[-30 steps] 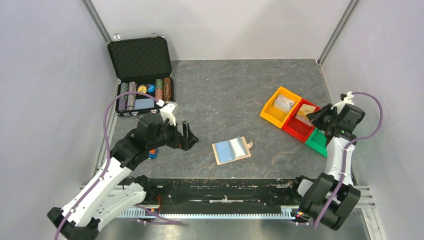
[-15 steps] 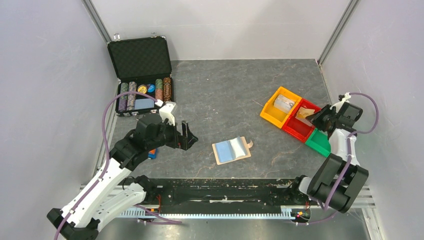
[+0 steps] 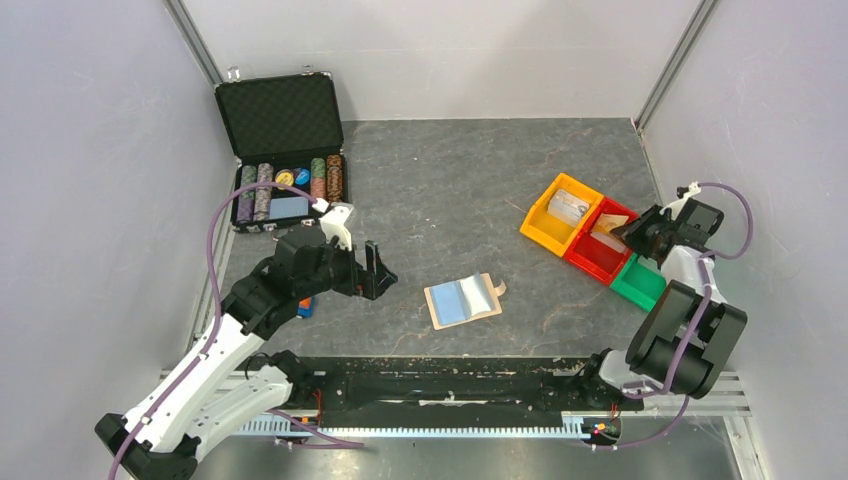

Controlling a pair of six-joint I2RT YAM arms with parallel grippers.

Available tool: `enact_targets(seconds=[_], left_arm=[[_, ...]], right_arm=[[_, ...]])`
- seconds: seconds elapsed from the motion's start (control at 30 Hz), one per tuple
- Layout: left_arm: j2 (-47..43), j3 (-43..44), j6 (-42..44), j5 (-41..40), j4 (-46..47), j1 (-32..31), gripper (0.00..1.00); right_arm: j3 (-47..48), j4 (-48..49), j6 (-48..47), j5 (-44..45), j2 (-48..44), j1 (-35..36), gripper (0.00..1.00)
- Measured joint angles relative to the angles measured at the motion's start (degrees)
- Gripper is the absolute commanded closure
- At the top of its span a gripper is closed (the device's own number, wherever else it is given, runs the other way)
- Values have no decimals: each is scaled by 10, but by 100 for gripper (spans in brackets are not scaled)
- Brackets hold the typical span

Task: Take the credit cards out of the card holder
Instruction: Place the credit card in the storage box.

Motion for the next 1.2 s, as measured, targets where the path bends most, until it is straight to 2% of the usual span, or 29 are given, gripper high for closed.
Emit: enact_targets(seconds=[0.47, 0.8, 1.03, 1.2], left_arm=[[2, 0, 0, -1, 3, 0, 0], [2, 0, 0, -2, 3, 0, 0], [0, 0, 0, -5, 3, 0, 0], [-3, 0, 0, -5, 3, 0, 0]], right_arm=[[22, 12, 0, 6, 50, -7, 96], [34, 17, 1, 29, 64, -15, 80], [42, 10, 6, 53, 67, -18, 76], [67, -4, 18, 78, 67, -18, 69]])
